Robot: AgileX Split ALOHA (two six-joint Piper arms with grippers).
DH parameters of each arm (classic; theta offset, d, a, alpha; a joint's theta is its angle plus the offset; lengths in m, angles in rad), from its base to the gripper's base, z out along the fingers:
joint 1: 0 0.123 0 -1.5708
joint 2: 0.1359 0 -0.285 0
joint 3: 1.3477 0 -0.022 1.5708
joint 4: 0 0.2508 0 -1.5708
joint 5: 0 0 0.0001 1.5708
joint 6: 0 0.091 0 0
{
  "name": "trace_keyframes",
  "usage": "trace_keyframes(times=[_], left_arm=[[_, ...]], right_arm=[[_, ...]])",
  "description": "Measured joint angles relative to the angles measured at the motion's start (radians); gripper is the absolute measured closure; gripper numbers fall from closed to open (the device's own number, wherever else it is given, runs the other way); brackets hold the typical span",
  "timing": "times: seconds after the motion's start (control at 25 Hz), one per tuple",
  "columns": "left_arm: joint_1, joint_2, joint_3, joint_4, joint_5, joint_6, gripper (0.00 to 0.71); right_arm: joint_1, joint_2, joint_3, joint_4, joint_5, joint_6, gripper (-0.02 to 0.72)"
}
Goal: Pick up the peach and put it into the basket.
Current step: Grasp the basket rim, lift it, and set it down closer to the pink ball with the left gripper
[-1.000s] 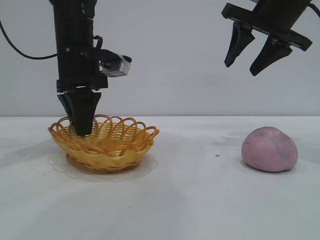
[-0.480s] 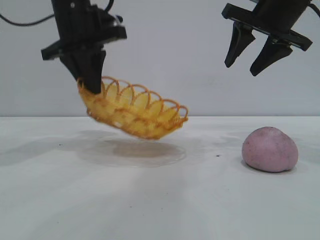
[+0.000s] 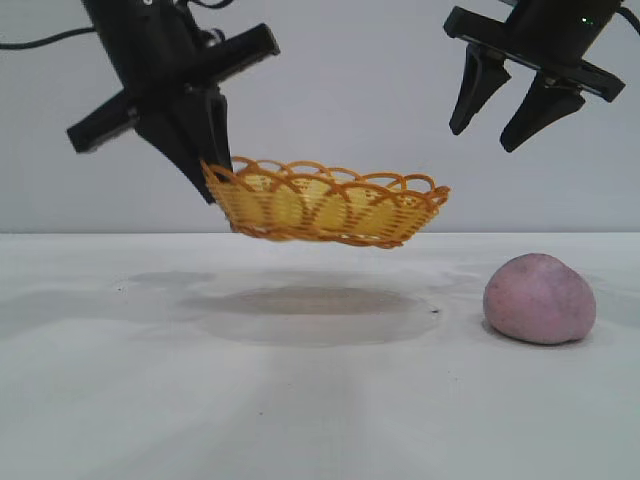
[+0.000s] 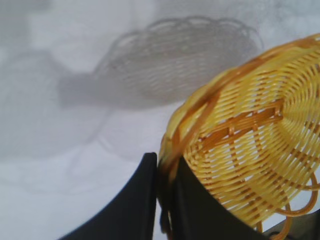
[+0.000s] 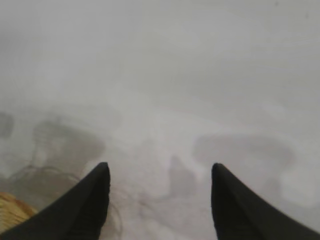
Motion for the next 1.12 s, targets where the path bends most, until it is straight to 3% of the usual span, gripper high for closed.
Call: trace_keyframes(times=[0.24, 0.52, 0.56, 0.6, 0.88, 1.04, 1.08, 1.12], left_arm=[[0.0, 0.0, 0.135, -0.02, -0.119, 0.014, 0.71], [0.0, 0.0, 0.145, -0.036, -0.173, 0.032, 0.71], [0.0, 0.0, 0.145, -0.036, -0.173, 0.032, 0.64], [0.0, 0.0, 0.145, -0.036, -0.173, 0.034, 0.64], [0.0, 0.0, 0.145, -0.038, -0.164, 0.058, 0.279], [0.0, -0.004, 0.136, -0.03, -0.119, 0.087, 0.269], [0.0, -0.006, 0.124, -0.017, -0.106, 0.089, 0.227], [0.0, -0.011, 0.113, 0.0, -0.098, 0.091, 0.243]], right_arm=[[0.0, 0.0, 0.0, 0.0, 0.004, 0.0, 0.329], [0.0, 0.0, 0.0, 0.0, 0.004, 0.0, 0.329], [0.0, 0.0, 0.0, 0.0, 0.004, 0.0, 0.329], [0.0, 0.0, 0.0, 0.0, 0.004, 0.0, 0.329], [0.0, 0.0, 0.0, 0.0, 0.004, 0.0, 0.329], [0.0, 0.0, 0.0, 0.0, 0.004, 0.0, 0.329], [0.0, 0.0, 0.0, 0.0, 0.004, 0.0, 0.329], [0.0, 0.0, 0.0, 0.0, 0.004, 0.0, 0.329]])
